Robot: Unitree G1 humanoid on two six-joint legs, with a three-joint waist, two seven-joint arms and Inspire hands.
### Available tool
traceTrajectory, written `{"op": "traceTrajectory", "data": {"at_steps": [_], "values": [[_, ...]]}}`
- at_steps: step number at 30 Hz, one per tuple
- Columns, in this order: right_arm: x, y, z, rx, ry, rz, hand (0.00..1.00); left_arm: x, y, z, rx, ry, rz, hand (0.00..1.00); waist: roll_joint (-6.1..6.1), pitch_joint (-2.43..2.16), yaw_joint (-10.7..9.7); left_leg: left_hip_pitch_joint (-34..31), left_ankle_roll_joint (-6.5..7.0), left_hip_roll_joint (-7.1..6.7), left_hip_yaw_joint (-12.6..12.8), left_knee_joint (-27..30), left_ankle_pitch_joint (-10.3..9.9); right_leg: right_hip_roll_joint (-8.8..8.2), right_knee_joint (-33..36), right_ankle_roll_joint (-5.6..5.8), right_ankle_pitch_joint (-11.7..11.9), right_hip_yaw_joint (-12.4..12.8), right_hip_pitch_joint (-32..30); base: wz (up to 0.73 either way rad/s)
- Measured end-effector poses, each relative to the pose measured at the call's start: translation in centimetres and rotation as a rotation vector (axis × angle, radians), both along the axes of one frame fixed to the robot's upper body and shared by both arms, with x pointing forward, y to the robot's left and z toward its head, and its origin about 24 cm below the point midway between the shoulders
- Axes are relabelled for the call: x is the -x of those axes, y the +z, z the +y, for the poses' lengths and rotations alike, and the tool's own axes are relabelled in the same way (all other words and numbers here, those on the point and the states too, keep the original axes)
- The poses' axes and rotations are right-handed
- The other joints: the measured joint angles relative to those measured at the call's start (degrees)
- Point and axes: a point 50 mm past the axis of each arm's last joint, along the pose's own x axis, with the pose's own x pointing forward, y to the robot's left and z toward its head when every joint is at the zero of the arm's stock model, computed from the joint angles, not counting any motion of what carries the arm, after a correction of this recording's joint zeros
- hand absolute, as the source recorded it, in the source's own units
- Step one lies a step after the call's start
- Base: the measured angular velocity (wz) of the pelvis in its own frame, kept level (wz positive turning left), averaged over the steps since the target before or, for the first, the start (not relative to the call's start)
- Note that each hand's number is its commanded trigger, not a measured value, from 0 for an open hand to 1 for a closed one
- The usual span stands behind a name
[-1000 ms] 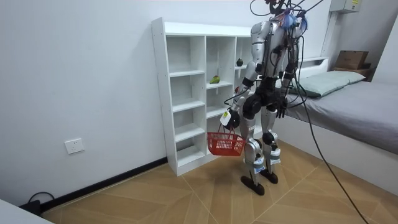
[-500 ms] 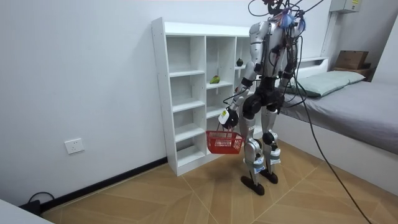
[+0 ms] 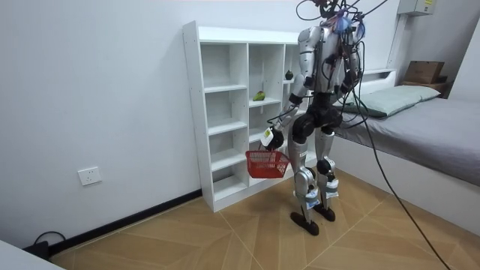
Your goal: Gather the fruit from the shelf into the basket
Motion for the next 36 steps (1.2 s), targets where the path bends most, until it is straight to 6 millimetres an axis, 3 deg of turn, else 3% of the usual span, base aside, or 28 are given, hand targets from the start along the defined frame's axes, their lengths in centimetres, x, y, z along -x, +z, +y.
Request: {"op": "traceTrajectory", "data": {"at_steps": [12,20,25,28,36], "values": [[-3.8,7.3,1.1,0.065,0.003,-0.429,0.0,0.0,0.2,-0.1,0.017,0.001,-0.044,1.0,0.46,-0.13,-0.3,0.1,-0.02,0.41,1.8,-0.3,0.0,0.68,0.1,-0.11,0.7,2.8,-0.9,-0.09],[-4.5,10.3,1.3,0.17,-0.026,-0.593,0.0,0.2,0.1,-0.2,0.02,-0.003,-0.04,1.0,1.6,-0.4,-0.2,-1.3,0.02,0.44,2.7,-0.3,0.0,1.04,1.5,0.01,1.0,3.4,-2.9,-0.09],[-5.5,13.8,1.7,0.179,-0.047,-0.793,0.0,0.9,-0.1,0.0,0.017,0.0,-0.005,1.0,1.46,-0.44,0.3,-0.9,0.01,0.65,2.8,-0.4,0.0,1.25,1.9,0.0,1.0,3.2,-2.6,0.0],[-5.7,14.7,2.1,0.175,-0.036,-0.847,0.0,1.3,-0.2,0.0,0.017,-0.001,0.006,1.0,1.23,-0.31,0.4,-0.9,0.0,0.64,2.7,-0.4,0.0,1.25,1.9,-0.04,1.1,3.0,-2.6,0.0],[-6.0,14.8,3.1,0.153,0.029,-0.856,0.0,1.4,-0.5,-0.7,0.039,-0.075,0.045,1.0,1.19,-0.09,0.5,-1.0,0.0,0.63,2.5,-0.5,0.0,1.2,1.8,-0.04,1.1,2.9,-2.6,0.0]]}}
